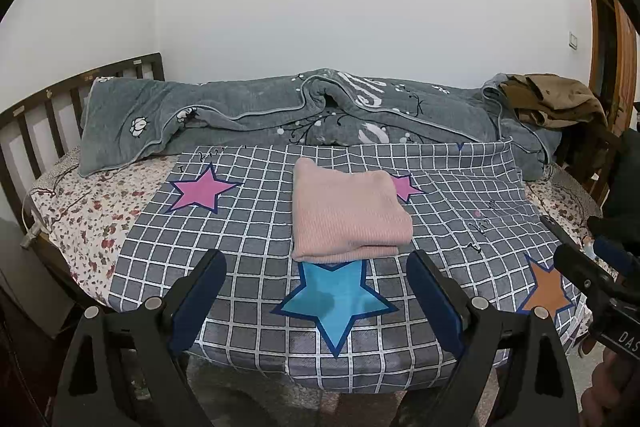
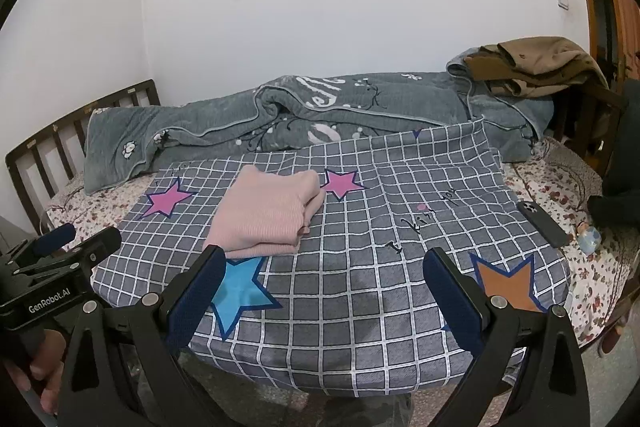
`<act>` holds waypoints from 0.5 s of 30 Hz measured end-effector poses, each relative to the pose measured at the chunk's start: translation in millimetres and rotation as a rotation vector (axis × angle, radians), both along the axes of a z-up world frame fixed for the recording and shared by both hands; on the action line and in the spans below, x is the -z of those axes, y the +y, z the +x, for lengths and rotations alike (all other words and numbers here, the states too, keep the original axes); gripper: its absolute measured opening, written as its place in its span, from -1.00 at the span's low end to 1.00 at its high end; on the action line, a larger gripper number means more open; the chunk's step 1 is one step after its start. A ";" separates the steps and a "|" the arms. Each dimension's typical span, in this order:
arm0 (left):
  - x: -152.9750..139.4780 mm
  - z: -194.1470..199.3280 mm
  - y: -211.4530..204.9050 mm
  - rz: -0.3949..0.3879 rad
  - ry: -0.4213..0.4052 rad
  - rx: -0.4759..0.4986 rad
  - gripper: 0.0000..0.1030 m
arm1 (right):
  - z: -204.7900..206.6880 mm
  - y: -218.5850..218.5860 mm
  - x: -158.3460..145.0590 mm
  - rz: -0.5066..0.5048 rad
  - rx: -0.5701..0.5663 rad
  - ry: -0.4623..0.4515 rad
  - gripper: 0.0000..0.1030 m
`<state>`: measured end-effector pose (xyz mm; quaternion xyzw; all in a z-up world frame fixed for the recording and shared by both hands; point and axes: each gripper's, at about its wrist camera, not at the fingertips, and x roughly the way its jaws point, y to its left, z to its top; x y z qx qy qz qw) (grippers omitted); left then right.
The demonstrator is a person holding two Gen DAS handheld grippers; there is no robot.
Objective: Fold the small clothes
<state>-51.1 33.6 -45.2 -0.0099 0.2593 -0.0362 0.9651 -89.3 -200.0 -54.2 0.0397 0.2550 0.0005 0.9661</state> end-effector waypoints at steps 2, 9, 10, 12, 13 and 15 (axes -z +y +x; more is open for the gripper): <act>-0.5 -0.2 0.1 0.001 -0.001 0.001 0.78 | -0.1 0.0 0.0 -0.002 0.001 -0.001 0.90; -0.4 -0.5 0.2 0.000 -0.002 0.001 0.78 | -2.1 -1.1 -1.4 0.000 0.001 -0.005 0.90; -0.3 -0.4 0.1 0.001 -0.001 0.002 0.78 | -2.2 -0.6 -1.7 0.000 0.001 -0.005 0.90; -0.3 -0.8 -0.5 0.001 -0.002 -0.001 0.78 | -2.4 -0.9 -1.9 -0.001 0.003 -0.005 0.90; -0.4 -0.8 -0.6 0.001 -0.001 0.000 0.78 | -3.2 -0.7 -2.6 -0.001 0.003 -0.006 0.90; -0.4 -0.9 -0.8 0.001 -0.002 -0.001 0.78 | -3.9 -1.3 -3.3 -0.001 0.003 -0.008 0.90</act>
